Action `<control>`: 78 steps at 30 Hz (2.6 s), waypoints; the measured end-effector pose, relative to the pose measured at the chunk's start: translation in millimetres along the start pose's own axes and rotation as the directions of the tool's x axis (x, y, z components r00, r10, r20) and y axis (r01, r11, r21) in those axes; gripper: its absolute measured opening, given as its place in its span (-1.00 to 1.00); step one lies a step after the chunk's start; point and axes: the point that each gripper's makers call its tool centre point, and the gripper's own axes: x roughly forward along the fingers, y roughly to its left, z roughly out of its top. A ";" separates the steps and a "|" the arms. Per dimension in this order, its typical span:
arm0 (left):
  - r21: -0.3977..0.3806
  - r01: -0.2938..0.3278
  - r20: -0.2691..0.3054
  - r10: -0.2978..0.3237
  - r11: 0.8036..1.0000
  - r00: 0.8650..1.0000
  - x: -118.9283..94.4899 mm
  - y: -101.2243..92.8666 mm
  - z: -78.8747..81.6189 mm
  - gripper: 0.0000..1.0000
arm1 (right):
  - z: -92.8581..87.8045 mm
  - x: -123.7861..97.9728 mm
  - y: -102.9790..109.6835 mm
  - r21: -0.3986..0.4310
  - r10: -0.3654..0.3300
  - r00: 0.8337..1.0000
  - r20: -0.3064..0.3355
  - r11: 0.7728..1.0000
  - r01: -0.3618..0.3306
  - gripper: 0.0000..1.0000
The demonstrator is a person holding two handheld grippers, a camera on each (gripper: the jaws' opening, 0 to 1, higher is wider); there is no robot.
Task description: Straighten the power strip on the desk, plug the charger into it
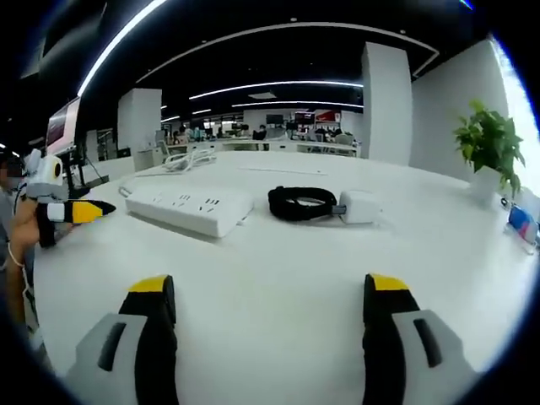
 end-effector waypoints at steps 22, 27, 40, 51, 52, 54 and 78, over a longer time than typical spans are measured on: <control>-0.150 -0.016 0.235 0.051 0.989 0.971 -8.1 23.8 22.4 -0.16 | 10.1 -15.4 28.4 -0.040 0.132 0.991 0.030 0.991 -0.130 1.00; -0.233 -0.038 0.353 0.121 0.972 0.928 -17.5 29.8 30.7 -0.15 | 18.2 -4.9 18.1 -0.020 0.122 0.988 0.096 0.993 -0.121 1.00; -0.311 0.086 0.358 0.033 0.947 0.933 -17.1 29.6 33.0 0.14 | 50.4 16.5 10.9 -0.025 0.085 0.921 0.381 0.996 -0.082 1.00; -0.323 0.641 0.551 -0.412 0.696 0.726 -12.1 -45.8 48.6 -0.23 | 55.8 13.8 4.2 -0.014 0.065 0.888 0.455 0.998 -0.066 1.00; -0.294 0.621 0.552 -0.401 0.727 0.731 -7.8 -41.4 47.3 -0.35 | 55.4 14.4 4.5 -0.016 0.070 0.890 0.451 0.997 -0.070 1.00; -0.315 0.521 0.510 -0.321 0.794 0.798 -0.6 -31.2 36.0 -0.59 | 58.0 19.1 11.9 -0.044 0.141 0.880 0.454 0.990 -0.135 1.00; 0.025 0.191 0.705 -0.152 0.981 0.692 -12.0 -20.5 39.5 0.99 | 88.0 18.0 11.8 -0.009 0.039 0.726 0.686 0.999 -0.045 1.00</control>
